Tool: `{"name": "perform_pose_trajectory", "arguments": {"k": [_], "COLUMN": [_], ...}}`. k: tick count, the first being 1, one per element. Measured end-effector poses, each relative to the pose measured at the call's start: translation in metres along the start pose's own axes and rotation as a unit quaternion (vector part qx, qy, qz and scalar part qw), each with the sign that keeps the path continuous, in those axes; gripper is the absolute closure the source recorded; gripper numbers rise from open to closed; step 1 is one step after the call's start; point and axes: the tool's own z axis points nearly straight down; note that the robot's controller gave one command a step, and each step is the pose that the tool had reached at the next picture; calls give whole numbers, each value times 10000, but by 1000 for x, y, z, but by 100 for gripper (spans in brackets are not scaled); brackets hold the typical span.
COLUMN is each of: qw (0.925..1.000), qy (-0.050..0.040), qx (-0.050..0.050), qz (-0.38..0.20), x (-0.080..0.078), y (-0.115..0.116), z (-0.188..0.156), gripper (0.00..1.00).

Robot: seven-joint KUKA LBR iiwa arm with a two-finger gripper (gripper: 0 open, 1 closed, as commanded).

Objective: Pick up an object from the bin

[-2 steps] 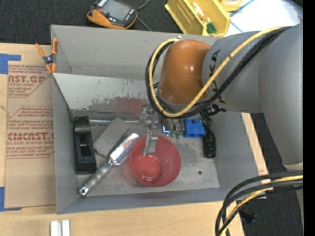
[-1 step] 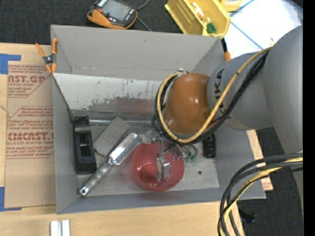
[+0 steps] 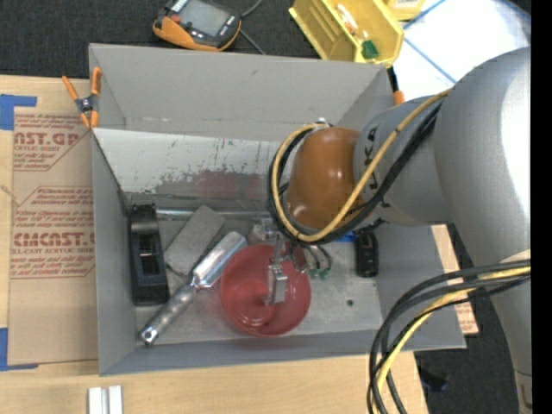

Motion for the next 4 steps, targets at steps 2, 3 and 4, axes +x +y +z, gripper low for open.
{"name": "perform_pose_trajectory", "arguments": {"k": [2, 3, 4], "qw": [9531, 9523, 9520], "qy": [-394, -191, -180], "qx": [58, 23, 16], "qz": [-2999, -3046, -3056], "x": [28, 18, 21], "y": [-7, -1, 0], "z": [-18, -22, -25], "gripper": [100, 100, 100]}}
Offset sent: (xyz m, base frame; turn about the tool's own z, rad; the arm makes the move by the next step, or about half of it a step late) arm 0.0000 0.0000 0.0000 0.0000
